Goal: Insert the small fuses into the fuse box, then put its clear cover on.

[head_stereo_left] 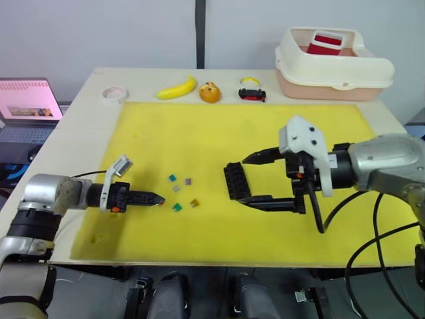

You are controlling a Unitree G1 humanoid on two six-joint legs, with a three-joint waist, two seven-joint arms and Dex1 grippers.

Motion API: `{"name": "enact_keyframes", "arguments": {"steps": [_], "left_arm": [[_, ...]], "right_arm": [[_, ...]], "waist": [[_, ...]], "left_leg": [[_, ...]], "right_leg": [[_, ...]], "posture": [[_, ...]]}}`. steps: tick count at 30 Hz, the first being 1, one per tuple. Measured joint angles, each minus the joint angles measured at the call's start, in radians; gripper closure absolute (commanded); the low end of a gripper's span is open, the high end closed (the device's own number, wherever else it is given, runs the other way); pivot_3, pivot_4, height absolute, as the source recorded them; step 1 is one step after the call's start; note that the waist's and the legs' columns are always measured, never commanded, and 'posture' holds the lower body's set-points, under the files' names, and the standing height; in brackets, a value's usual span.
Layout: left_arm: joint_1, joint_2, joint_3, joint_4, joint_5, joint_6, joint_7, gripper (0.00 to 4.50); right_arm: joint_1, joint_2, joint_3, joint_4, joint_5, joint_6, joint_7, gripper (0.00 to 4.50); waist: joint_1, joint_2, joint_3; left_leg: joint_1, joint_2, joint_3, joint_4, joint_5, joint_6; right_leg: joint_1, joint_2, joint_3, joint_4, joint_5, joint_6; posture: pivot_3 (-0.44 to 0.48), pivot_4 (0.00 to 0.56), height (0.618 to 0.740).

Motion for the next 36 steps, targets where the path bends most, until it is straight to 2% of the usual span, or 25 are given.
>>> {"name": "enact_keyframes", "arguments": {"steps": [35, 36], "left_arm": [[0.032, 0.041, -0.051, 0.013, 0.057, -0.163, -0.098, 1.81], [0.032, 0.04, -0.051, 0.014, 0.058, -0.164, -0.097, 2.37]], "right_arm": [[-0.006, 0.0, 0.032, 0.005, -0.046, -0.044, 0.003, 0.0], [-0.007, 0.0, 0.032, 0.007, -0.047, -0.044, 0.004, 0.0]], "waist": [[-0.023, 0.0, 0.0], [-0.023, 0.0, 0.0]], "left_leg": [[0.0, 0.001, 0.001, -0.002, 0.0, 0.0], [0.0, 0.001, 0.001, -0.002, 0.0, 0.0]], "right_leg": [[-0.002, 0.001, 0.0, 0.0, 0.0, 0.0], [-0.002, 0.001, 0.0, 0.0, 0.0, 0.0]], "posture": [[0.0, 0.15, 0.739], [0.0, 0.15, 0.739]]}}
